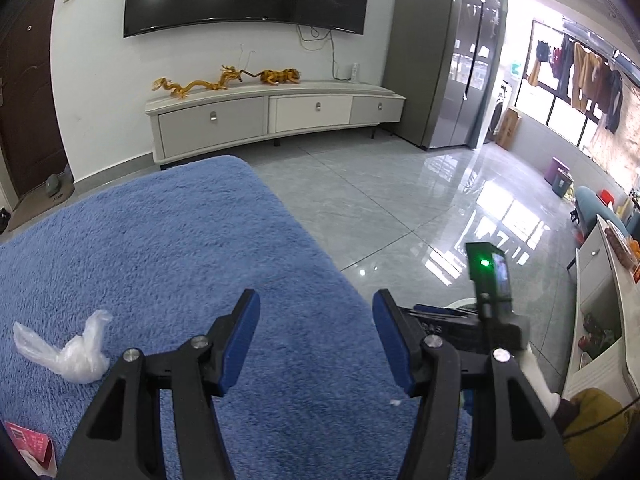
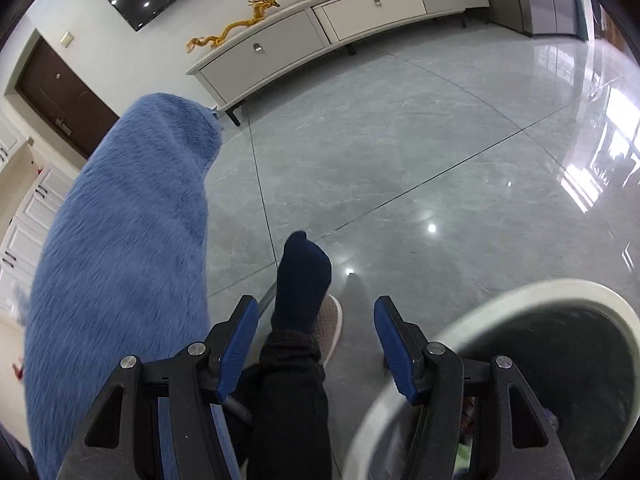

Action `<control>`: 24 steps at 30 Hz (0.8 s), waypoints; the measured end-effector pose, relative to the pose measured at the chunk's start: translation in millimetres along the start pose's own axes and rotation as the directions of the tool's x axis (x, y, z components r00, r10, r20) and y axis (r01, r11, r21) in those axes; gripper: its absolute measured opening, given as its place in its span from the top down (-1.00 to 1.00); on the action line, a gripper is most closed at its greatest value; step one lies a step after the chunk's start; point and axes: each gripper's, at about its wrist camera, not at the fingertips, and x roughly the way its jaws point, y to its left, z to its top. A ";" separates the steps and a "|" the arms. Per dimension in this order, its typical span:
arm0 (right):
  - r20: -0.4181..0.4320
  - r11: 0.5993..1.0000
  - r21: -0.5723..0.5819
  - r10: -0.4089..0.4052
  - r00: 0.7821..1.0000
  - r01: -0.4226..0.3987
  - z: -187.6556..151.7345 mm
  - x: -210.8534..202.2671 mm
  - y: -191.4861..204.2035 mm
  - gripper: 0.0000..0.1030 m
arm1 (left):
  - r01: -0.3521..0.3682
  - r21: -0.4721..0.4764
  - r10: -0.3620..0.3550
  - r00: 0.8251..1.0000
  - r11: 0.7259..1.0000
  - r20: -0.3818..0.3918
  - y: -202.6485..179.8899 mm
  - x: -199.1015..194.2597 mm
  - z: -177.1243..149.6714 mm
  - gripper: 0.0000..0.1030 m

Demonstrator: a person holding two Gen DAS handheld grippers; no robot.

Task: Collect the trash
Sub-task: 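Lower the open right tool toward the brown wrapper on the floor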

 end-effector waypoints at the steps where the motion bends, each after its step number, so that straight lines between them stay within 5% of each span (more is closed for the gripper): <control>1: -0.004 1.000 -0.001 0.002 1.000 -0.002 1.7 4.3 0.4 -0.13 | -0.001 -0.005 0.001 1.000 1.000 0.002 2.1 -0.9 -0.4 -0.10; 24: -0.160 0.985 -0.099 -0.159 0.974 0.144 -38.7 116.9 33.9 -0.13 | -0.046 -0.040 0.045 0.998 0.998 -0.037 19.6 -1.6 -19.8 -0.10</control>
